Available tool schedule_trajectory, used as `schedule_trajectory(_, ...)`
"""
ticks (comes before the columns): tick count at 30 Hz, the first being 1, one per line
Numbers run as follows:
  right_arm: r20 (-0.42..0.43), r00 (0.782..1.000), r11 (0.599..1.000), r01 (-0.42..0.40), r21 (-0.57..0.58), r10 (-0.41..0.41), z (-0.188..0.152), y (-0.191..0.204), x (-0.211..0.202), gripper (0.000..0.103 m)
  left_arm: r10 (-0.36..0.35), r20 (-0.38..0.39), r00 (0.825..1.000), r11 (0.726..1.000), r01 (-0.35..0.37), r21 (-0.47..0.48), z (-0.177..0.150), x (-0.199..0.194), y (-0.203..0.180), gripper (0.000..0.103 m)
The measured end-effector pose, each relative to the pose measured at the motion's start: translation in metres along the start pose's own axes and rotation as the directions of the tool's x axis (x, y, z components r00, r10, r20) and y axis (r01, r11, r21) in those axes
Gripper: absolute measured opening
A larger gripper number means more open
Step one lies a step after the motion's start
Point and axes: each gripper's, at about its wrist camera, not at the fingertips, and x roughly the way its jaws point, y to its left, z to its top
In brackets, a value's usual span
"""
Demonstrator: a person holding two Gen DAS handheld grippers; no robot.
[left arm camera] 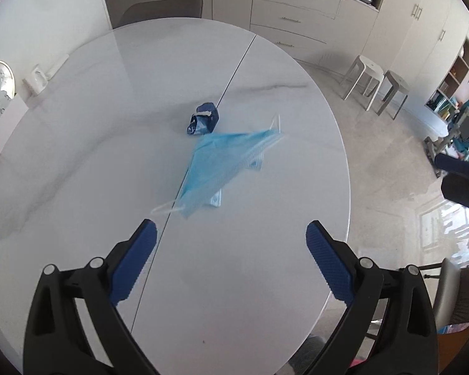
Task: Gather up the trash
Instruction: 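Return both tools over the table and grasp the blue face mask with the left gripper, then grasp the crumpled dark blue wrapper with the right gripper and lift it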
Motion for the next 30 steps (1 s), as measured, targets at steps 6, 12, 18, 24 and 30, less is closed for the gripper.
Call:
schedule_trajectory(6,0.052,0.998,0.998,0.037,0.058,-0.04,0.03,0.005,0.01,0.1,-0.069,-0.073,0.995,0.982,0.055,-0.181,0.053,0.038,0.026,0.092)
schedule_trajectory(12,0.048,0.999,1.0,0.019,0.014,-0.019,0.06,0.006,0.029,0.1,-0.07,-0.166,0.984,0.954,0.018,-0.299,0.066,0.091,0.022,0.092)
schedule_trajectory(18,-0.027,0.999,0.994,-0.039,-0.104,0.036,0.095,0.0,0.062,0.1,-0.041,-0.239,0.97,0.913,-0.06,-0.402,0.056,0.131,0.017,0.065)
schedule_trajectory(24,-0.128,0.986,0.964,-0.135,-0.229,0.107,0.126,-0.004,0.101,0.1,-0.031,-0.213,0.976,0.832,-0.093,-0.546,0.049,0.143,0.029,0.023)
schedule_trajectory(30,-0.229,0.954,0.922,-0.256,-0.29,0.192,0.144,0.002,0.148,0.1,-0.02,-0.166,0.986,0.801,-0.083,-0.593,0.037,0.134,0.027,0.008)
